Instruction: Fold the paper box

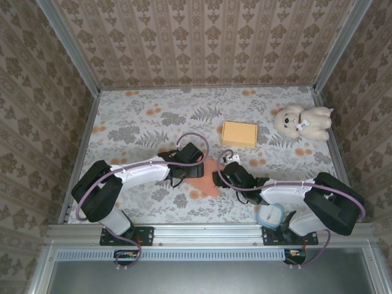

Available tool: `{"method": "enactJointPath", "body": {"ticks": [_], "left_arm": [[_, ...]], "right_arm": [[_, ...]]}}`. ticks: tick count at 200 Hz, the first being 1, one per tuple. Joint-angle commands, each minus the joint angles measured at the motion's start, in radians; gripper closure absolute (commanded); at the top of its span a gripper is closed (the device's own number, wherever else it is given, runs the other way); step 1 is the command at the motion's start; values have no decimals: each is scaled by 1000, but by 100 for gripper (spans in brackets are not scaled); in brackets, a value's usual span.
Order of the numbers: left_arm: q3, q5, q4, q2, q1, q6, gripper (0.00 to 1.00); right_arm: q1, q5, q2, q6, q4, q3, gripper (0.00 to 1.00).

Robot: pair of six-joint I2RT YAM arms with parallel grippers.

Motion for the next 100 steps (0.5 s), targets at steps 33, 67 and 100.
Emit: {"method": "enactJointPath", "body": {"ticks": [33, 67, 100], "left_arm": [[-50, 176, -127, 21, -26, -65, 22], [-58, 186, -143, 31, -21, -91, 27], [-61, 268, -142, 43, -2, -126, 34]], "right_arm": [[-3, 12, -4, -8, -67, -11, 31], [-3, 12, -5, -7, -71, -11, 31], [-3, 11, -4, 0, -70, -12, 31]]}}
